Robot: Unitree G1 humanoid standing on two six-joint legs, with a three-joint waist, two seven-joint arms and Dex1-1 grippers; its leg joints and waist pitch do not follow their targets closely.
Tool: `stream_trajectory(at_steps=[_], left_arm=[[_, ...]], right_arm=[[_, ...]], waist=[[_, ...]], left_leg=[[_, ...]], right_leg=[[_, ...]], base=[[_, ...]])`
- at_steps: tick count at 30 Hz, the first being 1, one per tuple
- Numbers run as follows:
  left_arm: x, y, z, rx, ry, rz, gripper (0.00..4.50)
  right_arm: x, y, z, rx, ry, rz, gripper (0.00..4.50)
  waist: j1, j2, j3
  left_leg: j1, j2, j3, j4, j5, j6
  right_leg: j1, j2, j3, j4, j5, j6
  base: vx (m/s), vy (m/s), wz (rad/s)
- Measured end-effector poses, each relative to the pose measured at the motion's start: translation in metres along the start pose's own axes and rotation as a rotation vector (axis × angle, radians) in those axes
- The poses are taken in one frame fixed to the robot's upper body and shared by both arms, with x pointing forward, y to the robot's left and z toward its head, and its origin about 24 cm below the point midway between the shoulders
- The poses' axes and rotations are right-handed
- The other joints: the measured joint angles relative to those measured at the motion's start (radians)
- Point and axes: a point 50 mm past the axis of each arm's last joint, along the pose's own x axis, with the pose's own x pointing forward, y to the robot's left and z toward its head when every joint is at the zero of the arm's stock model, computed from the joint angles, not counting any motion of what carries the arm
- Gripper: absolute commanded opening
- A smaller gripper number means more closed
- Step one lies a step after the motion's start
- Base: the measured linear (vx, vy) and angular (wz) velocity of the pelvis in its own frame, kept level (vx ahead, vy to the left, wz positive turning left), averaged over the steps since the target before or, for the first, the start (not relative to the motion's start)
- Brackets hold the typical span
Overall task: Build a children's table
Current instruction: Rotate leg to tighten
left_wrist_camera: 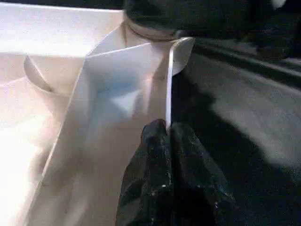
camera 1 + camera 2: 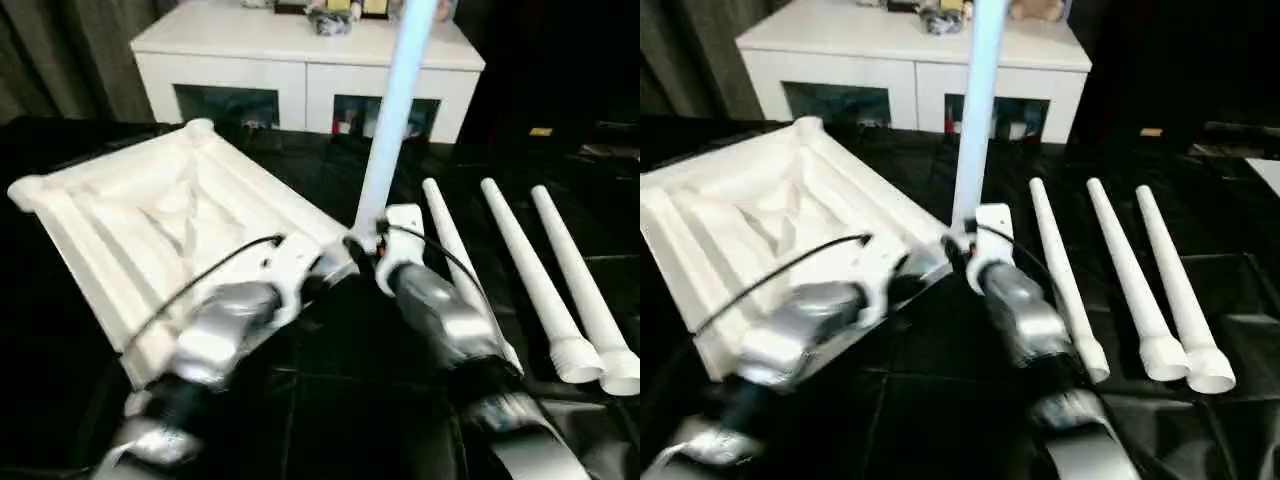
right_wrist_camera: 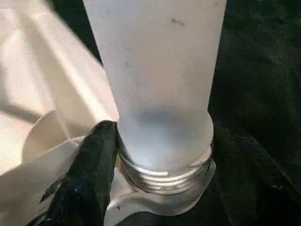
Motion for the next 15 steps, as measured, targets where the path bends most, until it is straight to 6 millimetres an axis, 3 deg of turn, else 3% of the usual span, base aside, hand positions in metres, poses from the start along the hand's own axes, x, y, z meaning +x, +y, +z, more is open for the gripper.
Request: stream_trajectory(at_steps=[2,3,11,15], left_arm=[[0.0,0.0,0.001,0.014,0.003,0.009,0.0],[-0.001,0.001,0.001,0.021,0.003,0.012,0.0],[-0.008,0.009,0.0,0.094,0.014,0.004,0.0],[-0.023,0.014,-0.006,0.185,0.009,-0.055,0.0]], right_arm=[[0.002,0.001,0.0,0.008,-0.008,0.001,2.71],[0.002,0.002,0.0,0.016,-0.013,0.006,3.06],[0.0,0.001,-0.003,0.03,-0.051,0.079,3.85],[-0.016,-0.011,-0.003,-0.024,-0.062,0.181,4.18]], waist=[[0.0,-0.002,-0.002],[0.0,-0.003,-0.002],[-0.005,-0.002,-0.001],[0.001,-0.002,0.001]], left_leg=[[0.0,0.0,0.0,0.0,0.0,0.0],[-0.001,0.0,0.0,0.0,0.0,0.0],[-0.003,0.001,0.0,-0.002,0.0,0.0],[-0.004,0.002,-0.001,-0.004,0.0,0.0]], right_leg=[[0.0,0.0,0.0,0.0,-0.001,0.002],[0.0,0.0,0.0,0.0,-0.001,0.002],[-0.004,0.001,0.0,-0.001,-0.001,0.002],[-0.005,0.002,-0.002,-0.003,-0.003,0.004]], base=[[0.0,0.0,0.0],[0.0,0.0,0.0],[0.0,0.0,0.0],[0.0,0.0,0.0]])
